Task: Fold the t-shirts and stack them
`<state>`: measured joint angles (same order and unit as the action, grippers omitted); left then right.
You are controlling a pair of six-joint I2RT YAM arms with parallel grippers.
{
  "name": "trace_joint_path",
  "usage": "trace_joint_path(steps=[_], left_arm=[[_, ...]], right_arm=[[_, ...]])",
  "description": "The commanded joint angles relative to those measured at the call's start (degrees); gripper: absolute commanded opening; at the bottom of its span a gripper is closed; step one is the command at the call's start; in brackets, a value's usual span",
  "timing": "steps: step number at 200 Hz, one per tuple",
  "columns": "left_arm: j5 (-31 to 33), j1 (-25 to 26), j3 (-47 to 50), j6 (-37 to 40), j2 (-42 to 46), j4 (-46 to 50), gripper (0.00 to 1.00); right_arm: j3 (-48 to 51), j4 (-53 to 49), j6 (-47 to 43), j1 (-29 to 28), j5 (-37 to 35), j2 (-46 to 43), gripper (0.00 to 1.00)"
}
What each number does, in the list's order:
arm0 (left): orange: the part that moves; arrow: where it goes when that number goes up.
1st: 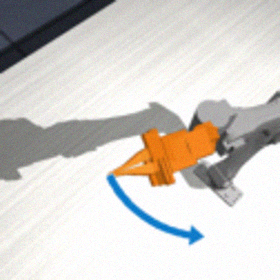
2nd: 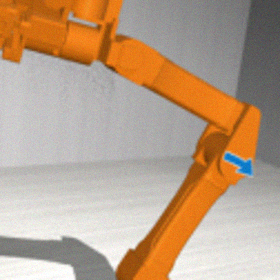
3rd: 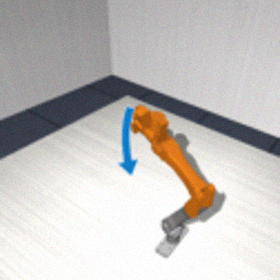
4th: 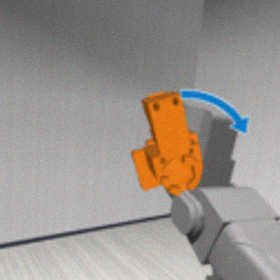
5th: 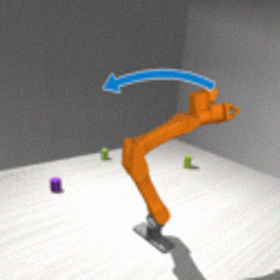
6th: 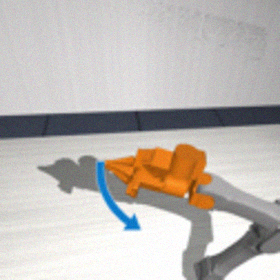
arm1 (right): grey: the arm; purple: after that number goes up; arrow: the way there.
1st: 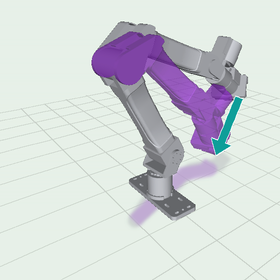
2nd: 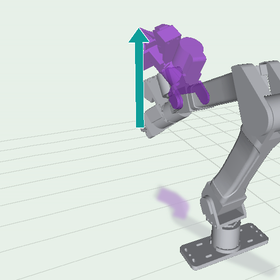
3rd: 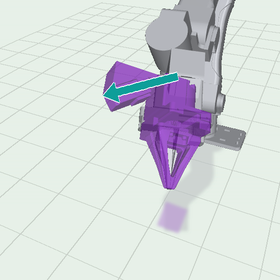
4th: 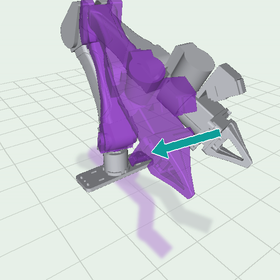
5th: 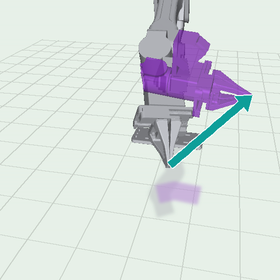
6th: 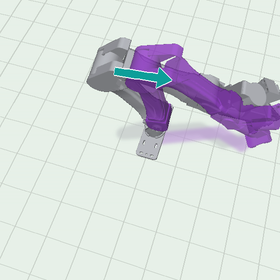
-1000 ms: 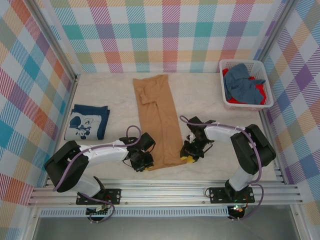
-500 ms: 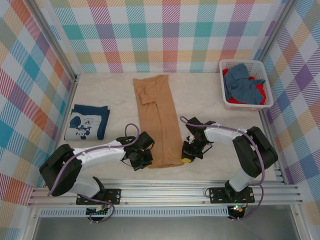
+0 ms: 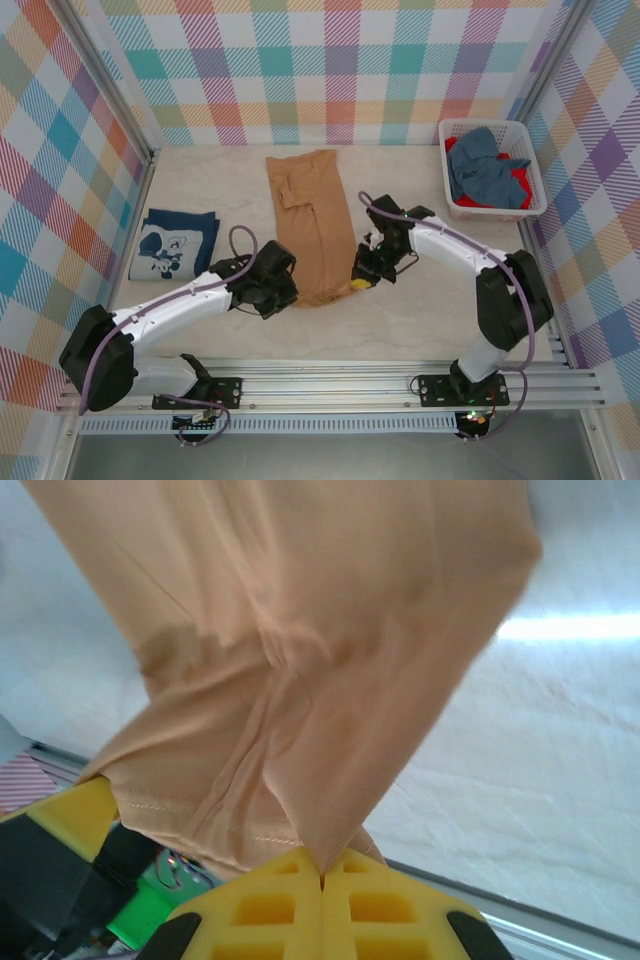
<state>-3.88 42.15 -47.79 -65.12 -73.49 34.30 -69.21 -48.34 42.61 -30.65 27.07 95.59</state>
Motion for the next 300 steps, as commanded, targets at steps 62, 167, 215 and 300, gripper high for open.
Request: trace_joint_path(steps=[62,167,215,300], left_arm=[[-2.47,-12.54,-11.85,7.25,-10.01,-1.79,0.0],[-2.71,-19.85,-24.26,13.4,-22.7,0.32,0.0],[-3.29,-22.82,-29.85,15.33,-28.5,0.31,0.0],[-4.64,-26.31,-39.13,18.32,-37.81,1.21,0.0]], right_arm=[[-18.58,-4.05,-0.9,4.55,0.82,13.85,0.0],[-39.12,-7.92,-1.22,7.44,-0.96,28.13,0.0],[-49.72,-10.67,-1.31,8.85,-0.6,34.9,0.0],[-64.01,-12.57,-0.38,10.65,1.65,45.05,0.0]])
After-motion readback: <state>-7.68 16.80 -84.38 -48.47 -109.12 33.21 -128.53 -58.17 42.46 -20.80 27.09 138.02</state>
